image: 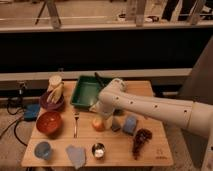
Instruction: Place apple in red bowl
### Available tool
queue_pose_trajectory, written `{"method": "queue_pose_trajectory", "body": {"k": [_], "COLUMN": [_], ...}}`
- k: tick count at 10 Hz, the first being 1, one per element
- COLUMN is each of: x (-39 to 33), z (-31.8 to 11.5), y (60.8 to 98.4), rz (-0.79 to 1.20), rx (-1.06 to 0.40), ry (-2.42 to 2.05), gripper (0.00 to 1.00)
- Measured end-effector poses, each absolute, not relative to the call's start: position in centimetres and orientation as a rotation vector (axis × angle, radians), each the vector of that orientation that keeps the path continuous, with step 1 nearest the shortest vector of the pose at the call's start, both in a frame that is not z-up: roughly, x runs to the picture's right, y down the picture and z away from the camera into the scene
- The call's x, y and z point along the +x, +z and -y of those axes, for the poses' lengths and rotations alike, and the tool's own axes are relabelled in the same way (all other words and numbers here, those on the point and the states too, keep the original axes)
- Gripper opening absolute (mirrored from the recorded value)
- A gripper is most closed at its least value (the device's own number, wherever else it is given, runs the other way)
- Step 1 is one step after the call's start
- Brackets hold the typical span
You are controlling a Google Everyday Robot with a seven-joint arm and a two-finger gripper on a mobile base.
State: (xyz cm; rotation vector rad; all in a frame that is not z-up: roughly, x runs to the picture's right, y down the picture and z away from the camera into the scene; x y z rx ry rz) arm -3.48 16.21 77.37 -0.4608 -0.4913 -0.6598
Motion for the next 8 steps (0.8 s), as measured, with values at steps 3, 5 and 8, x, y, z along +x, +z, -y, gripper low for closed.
{"method": "queue_pose_trajectory", "body": {"k": [3,5,8], "x": [-3.6,-3.7,-3.8], "z": [-17.2,-17.5,-17.3], "y": [78.1,78.4,79.1], "rz": [0.51,0.518,0.495], "rx": [-0.472,-0.475,-0.479], "ry": [-0.636,-0.63,-0.631], "gripper": [0.8,0.8,0.8]}}
